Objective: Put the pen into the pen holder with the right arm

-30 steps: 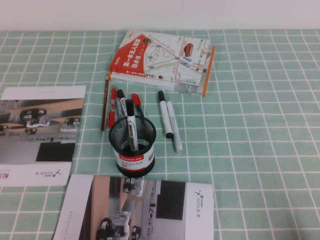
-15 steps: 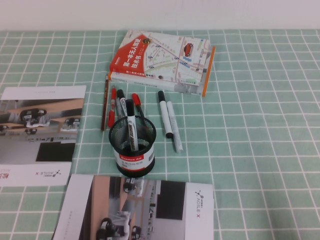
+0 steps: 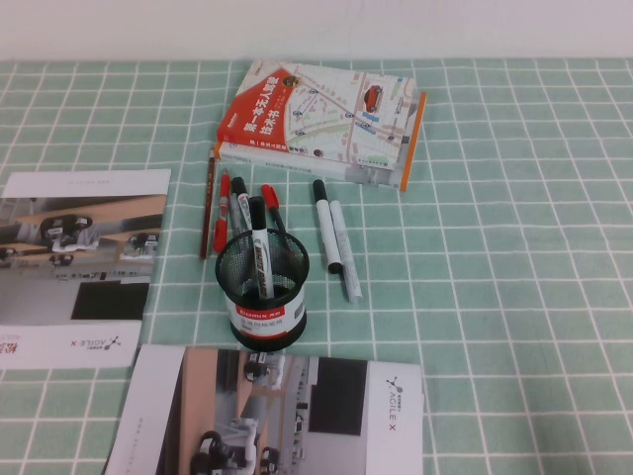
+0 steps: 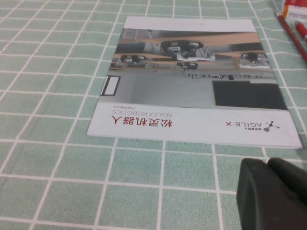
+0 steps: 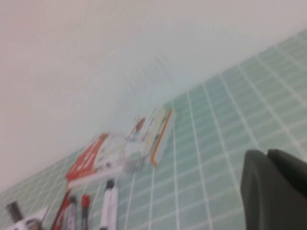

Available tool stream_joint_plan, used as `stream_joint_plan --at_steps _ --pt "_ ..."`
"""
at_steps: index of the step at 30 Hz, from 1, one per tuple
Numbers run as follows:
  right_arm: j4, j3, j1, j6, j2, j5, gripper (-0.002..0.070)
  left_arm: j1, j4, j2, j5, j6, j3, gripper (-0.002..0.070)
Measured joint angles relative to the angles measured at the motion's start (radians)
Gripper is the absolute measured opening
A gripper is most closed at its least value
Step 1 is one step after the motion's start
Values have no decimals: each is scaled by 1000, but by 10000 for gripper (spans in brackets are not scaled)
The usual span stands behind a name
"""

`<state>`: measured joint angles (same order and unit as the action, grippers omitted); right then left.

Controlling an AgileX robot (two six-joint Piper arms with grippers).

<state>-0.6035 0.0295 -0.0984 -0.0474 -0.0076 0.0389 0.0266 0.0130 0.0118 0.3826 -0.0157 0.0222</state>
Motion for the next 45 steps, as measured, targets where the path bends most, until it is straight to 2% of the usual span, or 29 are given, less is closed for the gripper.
stream_joint_plan --at_steps 4,9,17,23,35,41,45 --pt "-61 -54 3 0 65 109 -19 0 0 0 0 0 0 -4" --pt "-44 -229 5 0 275 279 -19 0 0 0 0 0 0 -4" --pt "85 -586 5 -3 716 627 -19 0 0 0 0 0 0 -4" --pt "130 -803 -7 -19 1032 744 -19 0 0 0 0 0 0 -4" --pt "376 -1311 -332 169 1591 789 -19 0 0 0 0 0 0 -4" --pt "402 -1587 -425 183 1845 850 -17 0 0 0 0 0 0 -4" --pt "408 -1760 -459 204 1989 914 27 0 0 0 0 0 0 -4"
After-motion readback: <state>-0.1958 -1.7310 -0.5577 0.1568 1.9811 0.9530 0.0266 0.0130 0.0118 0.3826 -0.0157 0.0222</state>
